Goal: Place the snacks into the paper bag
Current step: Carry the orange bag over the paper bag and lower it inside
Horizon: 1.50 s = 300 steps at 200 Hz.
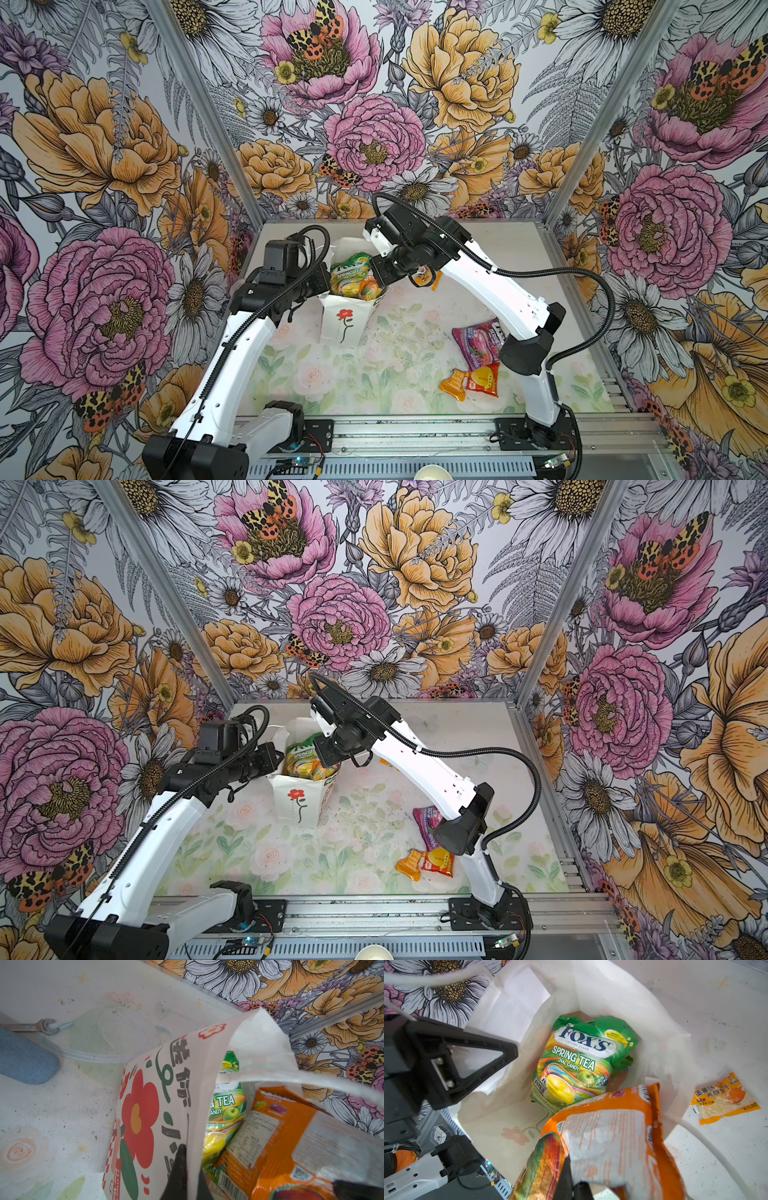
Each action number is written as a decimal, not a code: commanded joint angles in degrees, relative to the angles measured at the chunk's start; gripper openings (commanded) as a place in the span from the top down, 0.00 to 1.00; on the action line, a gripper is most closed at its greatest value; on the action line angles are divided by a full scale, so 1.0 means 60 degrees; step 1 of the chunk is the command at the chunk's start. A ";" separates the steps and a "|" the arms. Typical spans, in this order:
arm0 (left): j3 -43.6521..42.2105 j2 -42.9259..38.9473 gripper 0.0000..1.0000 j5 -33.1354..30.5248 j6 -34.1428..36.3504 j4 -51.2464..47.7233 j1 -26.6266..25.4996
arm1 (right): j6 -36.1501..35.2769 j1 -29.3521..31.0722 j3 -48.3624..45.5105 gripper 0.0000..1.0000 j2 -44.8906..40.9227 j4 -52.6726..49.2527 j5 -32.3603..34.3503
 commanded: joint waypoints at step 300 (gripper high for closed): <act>0.0043 -0.0134 1.00 0.0489 0.0055 0.1158 -0.0009 | 0.1936 0.0320 0.1988 0.63 0.2744 0.2759 -0.1067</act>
